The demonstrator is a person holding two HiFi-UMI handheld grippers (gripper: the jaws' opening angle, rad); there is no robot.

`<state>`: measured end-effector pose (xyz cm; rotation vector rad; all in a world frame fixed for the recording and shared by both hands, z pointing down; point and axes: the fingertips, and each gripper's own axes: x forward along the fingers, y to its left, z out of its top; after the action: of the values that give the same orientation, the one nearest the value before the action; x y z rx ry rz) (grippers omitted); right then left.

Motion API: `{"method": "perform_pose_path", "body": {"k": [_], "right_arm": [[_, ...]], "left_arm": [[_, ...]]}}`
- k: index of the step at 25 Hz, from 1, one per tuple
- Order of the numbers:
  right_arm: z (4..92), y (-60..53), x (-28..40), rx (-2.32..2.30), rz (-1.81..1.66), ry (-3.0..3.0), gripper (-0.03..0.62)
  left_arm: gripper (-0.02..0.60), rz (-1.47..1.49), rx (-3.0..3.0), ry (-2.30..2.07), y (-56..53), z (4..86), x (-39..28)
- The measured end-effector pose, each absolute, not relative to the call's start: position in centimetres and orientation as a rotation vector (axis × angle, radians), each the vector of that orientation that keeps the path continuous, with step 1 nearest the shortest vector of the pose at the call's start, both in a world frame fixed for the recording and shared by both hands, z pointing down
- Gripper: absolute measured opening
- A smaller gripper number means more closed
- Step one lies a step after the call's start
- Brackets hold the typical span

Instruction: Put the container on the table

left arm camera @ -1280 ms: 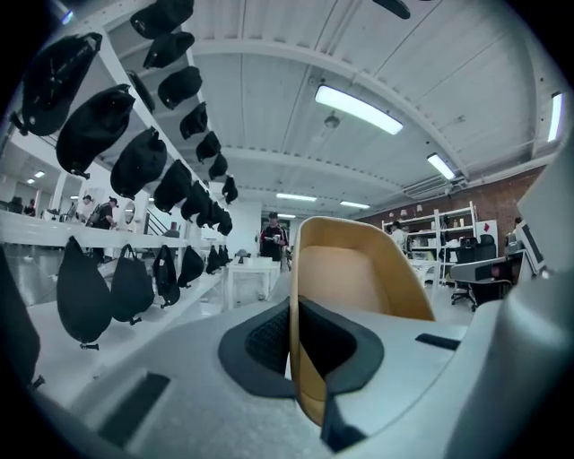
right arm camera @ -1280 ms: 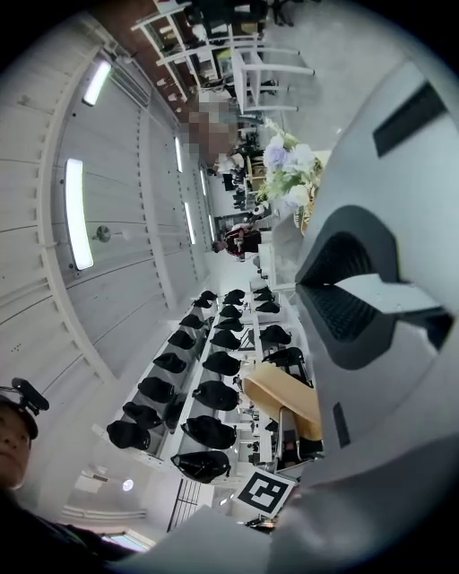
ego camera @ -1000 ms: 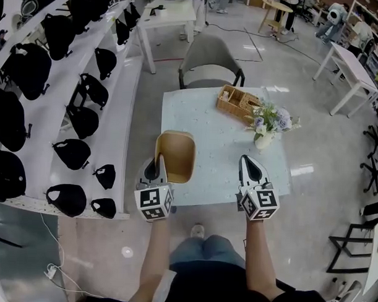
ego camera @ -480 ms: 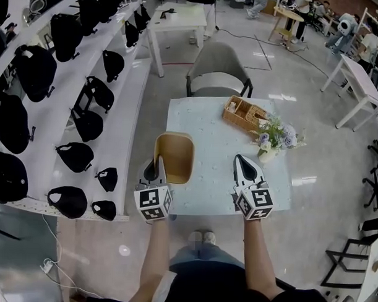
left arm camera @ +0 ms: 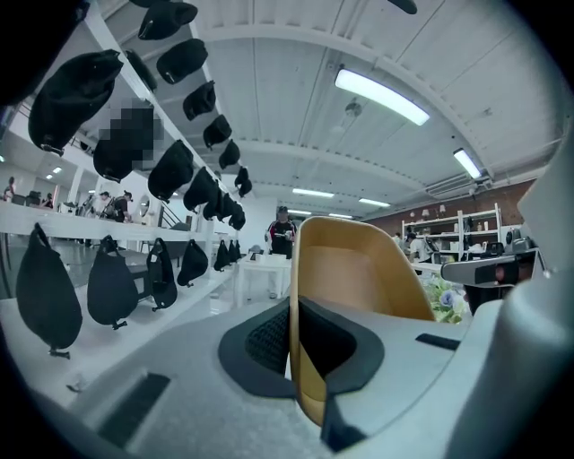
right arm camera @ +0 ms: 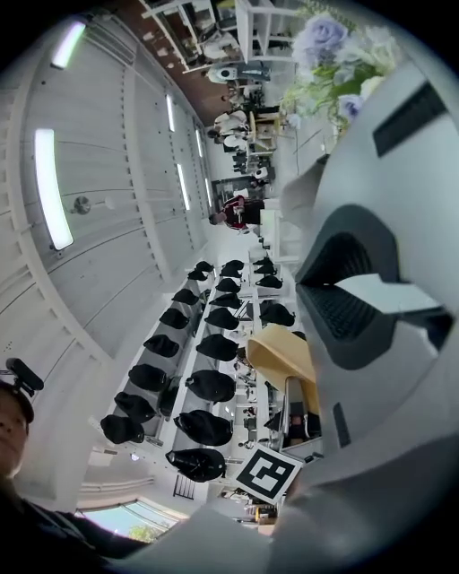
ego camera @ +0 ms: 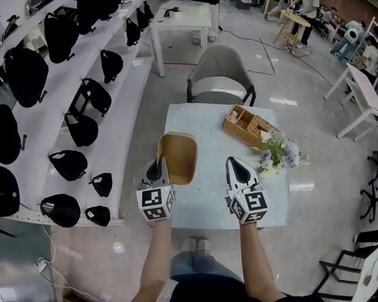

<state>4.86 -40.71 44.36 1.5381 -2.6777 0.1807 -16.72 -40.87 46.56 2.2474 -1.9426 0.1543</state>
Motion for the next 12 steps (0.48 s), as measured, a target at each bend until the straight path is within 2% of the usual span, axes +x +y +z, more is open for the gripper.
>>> {"method": "perform_pose_path", "body": {"k": [6,12], "right_arm": [[44.9,-46.8,3.4,1.51,0.161,-2.696,-0.002],[49.2,-53.1,0.7,1.448,0.173,-2.684,-0.002]], "left_arm": [[0.009,0.196,2.225,-1.908,-47.7,47.8,-15.8],[0.009,0.274,2.164,-1.83,-55.0,52.3,-14.7]]}}
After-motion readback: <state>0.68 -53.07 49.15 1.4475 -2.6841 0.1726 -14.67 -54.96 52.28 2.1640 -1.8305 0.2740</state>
